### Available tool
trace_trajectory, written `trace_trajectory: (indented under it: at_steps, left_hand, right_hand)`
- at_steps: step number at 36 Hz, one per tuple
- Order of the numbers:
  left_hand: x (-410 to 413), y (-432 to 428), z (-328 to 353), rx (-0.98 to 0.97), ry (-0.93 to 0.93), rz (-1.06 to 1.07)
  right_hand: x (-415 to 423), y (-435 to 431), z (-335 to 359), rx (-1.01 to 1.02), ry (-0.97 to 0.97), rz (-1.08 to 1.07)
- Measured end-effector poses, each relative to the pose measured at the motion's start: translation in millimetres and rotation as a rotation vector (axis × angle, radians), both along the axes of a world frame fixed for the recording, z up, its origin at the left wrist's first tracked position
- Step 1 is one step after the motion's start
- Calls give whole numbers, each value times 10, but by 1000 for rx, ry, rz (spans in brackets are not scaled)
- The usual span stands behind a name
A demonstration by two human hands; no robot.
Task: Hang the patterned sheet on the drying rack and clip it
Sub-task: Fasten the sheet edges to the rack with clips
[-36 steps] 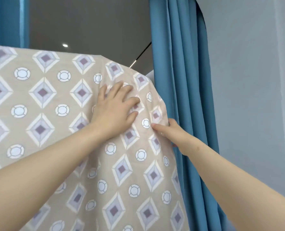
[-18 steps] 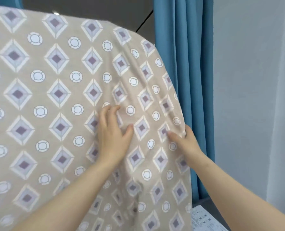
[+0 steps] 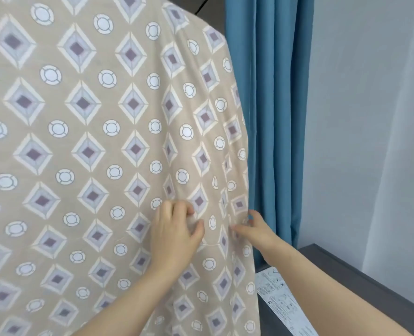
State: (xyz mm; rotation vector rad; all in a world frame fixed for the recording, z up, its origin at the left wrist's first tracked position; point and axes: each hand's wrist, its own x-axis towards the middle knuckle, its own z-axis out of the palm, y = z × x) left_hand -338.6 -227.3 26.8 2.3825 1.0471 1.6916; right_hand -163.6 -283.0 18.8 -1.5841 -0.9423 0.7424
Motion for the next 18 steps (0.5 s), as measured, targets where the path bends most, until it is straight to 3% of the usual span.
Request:
trace_trajectory:
  at_steps: [3,7,11,18]
  left_hand:
    - [71,-38,-89,106,160,-10]
    - [188,-98,-208,64,290,-73]
    - [281,-251,-360,-120,409,-179]
    - [490,-493,-823,-459,419,-358]
  right_hand:
    - [-55,-68,-111,-171,41,157]
    - [-24,-199,-262,-251,-13,151]
    - [36,-419,-382,-276,-13,144]
    - [166,-873,-620,-266,5,-12]
